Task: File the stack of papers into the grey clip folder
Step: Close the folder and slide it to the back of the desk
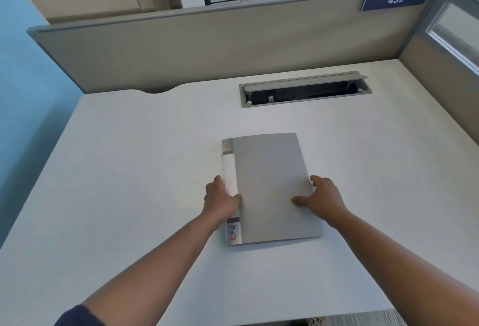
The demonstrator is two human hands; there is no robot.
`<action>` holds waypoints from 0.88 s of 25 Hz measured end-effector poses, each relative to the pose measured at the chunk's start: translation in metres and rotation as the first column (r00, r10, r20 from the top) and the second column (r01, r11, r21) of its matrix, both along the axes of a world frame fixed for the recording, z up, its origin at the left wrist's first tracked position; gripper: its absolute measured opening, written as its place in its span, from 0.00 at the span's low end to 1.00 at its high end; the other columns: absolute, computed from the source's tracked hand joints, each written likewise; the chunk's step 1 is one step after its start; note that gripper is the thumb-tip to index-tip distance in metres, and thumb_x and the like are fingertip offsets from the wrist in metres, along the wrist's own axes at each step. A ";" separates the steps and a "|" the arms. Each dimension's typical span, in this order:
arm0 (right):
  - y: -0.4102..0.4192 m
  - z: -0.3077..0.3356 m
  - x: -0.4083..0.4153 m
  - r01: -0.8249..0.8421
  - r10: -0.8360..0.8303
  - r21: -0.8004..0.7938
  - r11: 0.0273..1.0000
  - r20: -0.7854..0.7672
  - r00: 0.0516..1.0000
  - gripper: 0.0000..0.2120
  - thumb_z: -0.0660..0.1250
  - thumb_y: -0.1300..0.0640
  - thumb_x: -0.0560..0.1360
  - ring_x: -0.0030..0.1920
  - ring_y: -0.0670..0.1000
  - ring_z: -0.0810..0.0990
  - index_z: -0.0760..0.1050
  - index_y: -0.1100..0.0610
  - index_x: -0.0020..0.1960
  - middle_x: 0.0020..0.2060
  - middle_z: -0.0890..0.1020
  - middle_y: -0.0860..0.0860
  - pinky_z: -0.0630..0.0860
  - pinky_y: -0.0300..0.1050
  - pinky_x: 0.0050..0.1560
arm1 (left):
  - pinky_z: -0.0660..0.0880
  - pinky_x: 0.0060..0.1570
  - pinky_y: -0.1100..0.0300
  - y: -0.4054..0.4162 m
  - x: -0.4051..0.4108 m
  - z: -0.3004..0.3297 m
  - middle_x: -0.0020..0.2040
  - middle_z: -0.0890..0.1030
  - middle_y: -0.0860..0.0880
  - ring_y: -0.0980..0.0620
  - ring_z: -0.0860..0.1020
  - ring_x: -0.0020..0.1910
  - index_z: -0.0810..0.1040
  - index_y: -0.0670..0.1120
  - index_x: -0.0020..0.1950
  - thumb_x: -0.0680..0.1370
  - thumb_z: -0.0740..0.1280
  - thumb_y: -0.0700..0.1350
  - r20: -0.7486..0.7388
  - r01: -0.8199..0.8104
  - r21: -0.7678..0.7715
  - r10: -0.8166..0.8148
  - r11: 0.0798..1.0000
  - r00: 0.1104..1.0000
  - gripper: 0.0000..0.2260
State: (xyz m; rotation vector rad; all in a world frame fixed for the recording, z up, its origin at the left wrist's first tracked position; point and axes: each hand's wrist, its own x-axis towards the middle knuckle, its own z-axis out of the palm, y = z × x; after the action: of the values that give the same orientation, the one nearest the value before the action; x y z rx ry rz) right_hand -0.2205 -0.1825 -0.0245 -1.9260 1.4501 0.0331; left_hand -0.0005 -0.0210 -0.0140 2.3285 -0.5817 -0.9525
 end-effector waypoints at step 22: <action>-0.017 0.033 0.032 -0.009 -0.285 0.457 0.889 0.569 0.772 0.39 0.81 0.55 0.70 0.53 0.57 0.87 0.64 0.43 0.73 0.58 0.85 0.53 0.83 0.55 0.48 | 0.82 0.38 0.50 0.002 0.061 0.042 0.44 0.86 0.44 0.46 0.84 0.38 0.74 0.46 0.59 0.66 0.76 0.35 -0.610 -0.453 -0.536 0.044 0.712 0.791 0.24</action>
State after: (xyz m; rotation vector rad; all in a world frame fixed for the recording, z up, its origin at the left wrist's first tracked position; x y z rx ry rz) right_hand -0.1890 -0.1995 0.0086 -1.2676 1.0095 -0.3048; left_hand 0.0605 -0.0193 0.0280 1.3389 -0.2534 -1.0128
